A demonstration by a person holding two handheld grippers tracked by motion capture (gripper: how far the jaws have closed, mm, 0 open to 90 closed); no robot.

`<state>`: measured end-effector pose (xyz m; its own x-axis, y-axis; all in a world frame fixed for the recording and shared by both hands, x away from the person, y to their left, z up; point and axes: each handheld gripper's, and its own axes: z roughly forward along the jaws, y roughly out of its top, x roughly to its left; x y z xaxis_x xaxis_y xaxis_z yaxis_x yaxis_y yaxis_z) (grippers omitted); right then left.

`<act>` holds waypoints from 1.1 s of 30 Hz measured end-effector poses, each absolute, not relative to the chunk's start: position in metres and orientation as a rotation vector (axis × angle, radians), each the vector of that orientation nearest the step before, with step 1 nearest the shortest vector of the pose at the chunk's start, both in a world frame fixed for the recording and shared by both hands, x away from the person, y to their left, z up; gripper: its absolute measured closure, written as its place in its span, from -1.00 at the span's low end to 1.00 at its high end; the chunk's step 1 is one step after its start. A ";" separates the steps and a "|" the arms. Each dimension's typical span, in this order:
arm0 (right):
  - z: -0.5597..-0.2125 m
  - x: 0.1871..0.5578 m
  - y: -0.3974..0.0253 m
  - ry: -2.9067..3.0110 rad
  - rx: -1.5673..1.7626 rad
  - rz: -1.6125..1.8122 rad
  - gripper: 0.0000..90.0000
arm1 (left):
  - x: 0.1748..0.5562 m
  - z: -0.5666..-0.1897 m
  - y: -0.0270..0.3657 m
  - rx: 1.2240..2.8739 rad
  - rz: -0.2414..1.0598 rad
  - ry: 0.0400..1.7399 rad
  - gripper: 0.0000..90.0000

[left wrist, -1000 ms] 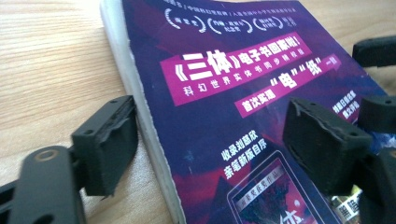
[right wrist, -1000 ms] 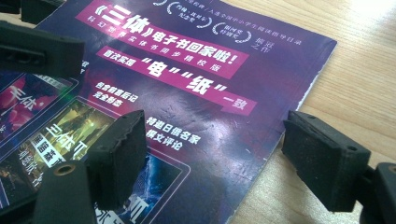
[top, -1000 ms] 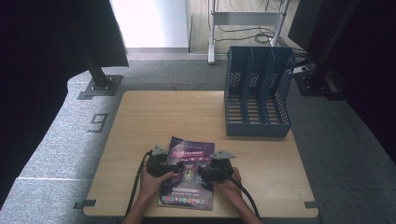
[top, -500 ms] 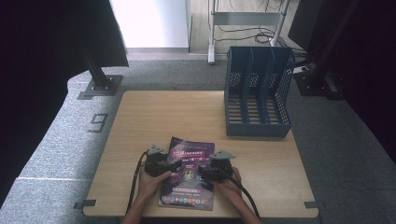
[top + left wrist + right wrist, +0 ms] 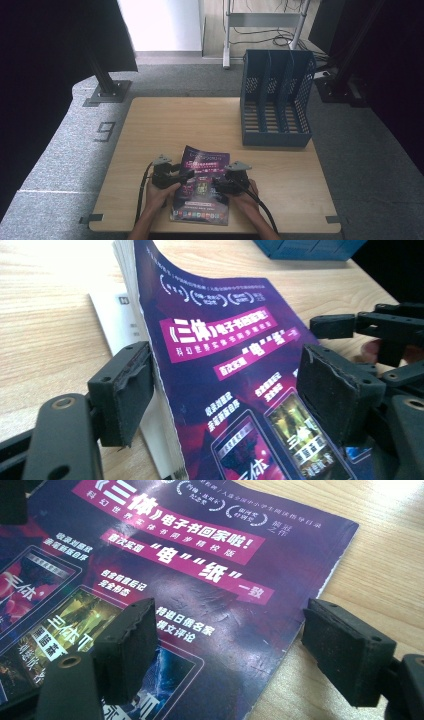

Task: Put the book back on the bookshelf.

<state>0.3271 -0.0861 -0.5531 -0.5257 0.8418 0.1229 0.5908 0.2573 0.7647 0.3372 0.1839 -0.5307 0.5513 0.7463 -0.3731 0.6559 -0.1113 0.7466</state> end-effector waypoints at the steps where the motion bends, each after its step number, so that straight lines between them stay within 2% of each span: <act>1: -0.553 0.327 -0.086 2.223 1.318 1.141 -0.52 | 0.337 -0.531 0.184 1.819 0.108 1.149 -0.48; 6: -0.553 0.327 -0.086 2.223 1.319 1.142 -0.52 | 0.338 -0.533 0.178 1.844 0.076 1.120 -0.42; 17: -0.553 0.327 -0.086 2.224 1.317 1.138 -0.52 | 0.355 -0.532 0.160 1.974 0.229 1.148 -0.23; 27: -0.553 0.327 -0.086 2.225 1.316 1.138 -0.52 | 0.361 -0.533 0.156 1.983 0.200 1.160 -0.16; 33: -0.553 0.327 -0.086 2.224 1.317 1.138 -0.53 | 0.359 -0.531 0.155 1.981 0.246 1.154 0.05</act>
